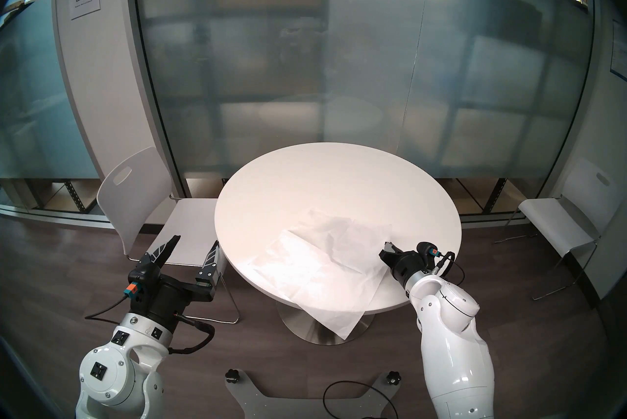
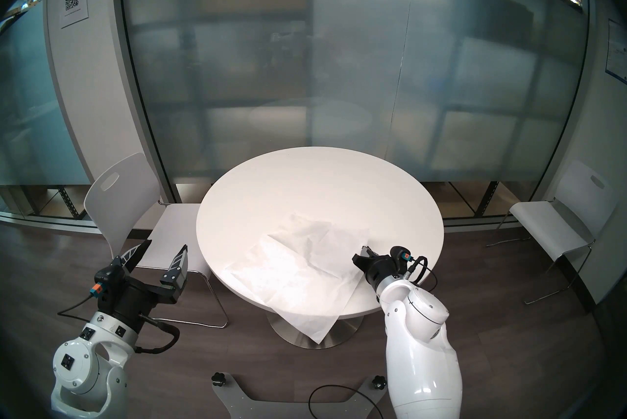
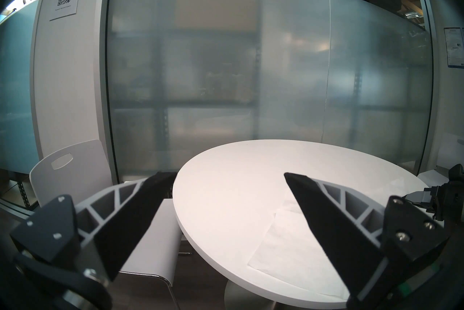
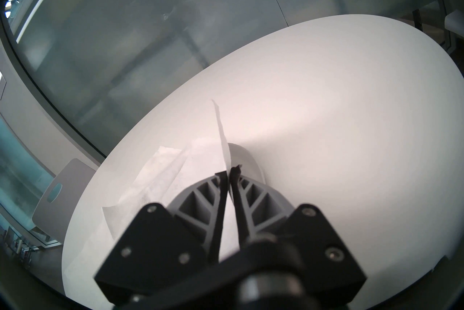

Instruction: Fold the napkin in half twice and place it beside the plate

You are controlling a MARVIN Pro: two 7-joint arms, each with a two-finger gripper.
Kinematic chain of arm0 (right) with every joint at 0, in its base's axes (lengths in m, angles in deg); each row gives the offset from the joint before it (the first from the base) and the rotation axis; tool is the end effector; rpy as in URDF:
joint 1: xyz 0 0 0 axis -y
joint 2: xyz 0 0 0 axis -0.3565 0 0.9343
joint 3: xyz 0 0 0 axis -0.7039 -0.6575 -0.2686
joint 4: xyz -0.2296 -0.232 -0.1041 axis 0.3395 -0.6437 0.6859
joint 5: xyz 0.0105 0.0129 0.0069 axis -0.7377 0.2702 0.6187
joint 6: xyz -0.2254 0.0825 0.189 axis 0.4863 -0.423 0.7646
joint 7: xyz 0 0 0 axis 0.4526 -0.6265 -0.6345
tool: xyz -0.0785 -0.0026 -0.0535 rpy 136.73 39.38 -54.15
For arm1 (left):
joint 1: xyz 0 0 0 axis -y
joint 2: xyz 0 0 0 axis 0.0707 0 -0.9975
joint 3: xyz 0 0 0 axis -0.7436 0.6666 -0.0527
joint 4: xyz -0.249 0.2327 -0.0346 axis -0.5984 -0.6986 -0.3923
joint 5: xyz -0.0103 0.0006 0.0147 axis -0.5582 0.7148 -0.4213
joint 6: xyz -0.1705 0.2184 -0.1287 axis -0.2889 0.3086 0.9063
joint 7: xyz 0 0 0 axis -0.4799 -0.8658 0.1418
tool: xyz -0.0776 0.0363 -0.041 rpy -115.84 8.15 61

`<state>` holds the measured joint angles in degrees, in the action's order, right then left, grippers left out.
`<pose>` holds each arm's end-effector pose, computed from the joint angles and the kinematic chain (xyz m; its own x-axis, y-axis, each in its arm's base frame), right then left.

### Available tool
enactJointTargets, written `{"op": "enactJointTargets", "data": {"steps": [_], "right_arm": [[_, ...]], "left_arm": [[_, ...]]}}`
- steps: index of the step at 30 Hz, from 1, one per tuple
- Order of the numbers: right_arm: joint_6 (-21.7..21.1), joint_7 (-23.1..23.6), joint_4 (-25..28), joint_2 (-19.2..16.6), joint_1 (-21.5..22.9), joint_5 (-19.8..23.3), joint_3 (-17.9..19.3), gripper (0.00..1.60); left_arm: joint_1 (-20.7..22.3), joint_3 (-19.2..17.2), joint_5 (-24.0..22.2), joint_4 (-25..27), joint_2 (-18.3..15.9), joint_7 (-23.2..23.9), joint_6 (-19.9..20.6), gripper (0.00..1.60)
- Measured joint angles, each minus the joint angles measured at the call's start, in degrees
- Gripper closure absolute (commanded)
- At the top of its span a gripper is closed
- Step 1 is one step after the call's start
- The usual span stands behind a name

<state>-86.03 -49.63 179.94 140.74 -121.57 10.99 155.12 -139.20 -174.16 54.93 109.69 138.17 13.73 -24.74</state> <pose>0.3467 -0.0117 -0.3905 0.3404 -0.4695 0.8147 -0.0188 -0.8696 -0.4933 0.1640 0.0545 -0.2736 -0.0035 0.0225 0.9997 -0.0934 -0.9954 0.0221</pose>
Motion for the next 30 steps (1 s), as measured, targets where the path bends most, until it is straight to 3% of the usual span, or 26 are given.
{"op": "enactJointTargets", "data": {"steps": [22,30], "right_arm": [[-0.19,0.29,3.58,0.61,-0.96,0.1,-1.17,1.19],[-0.39,0.42,5.54,0.82,-1.67,0.57,-1.36,1.32]], "left_arm": [[0.0,0.0,-0.01,0.0,0.0,-0.01,0.0,0.0],[0.0,0.0,-0.01,0.0,-0.01,-0.01,0.0,0.0]]}}
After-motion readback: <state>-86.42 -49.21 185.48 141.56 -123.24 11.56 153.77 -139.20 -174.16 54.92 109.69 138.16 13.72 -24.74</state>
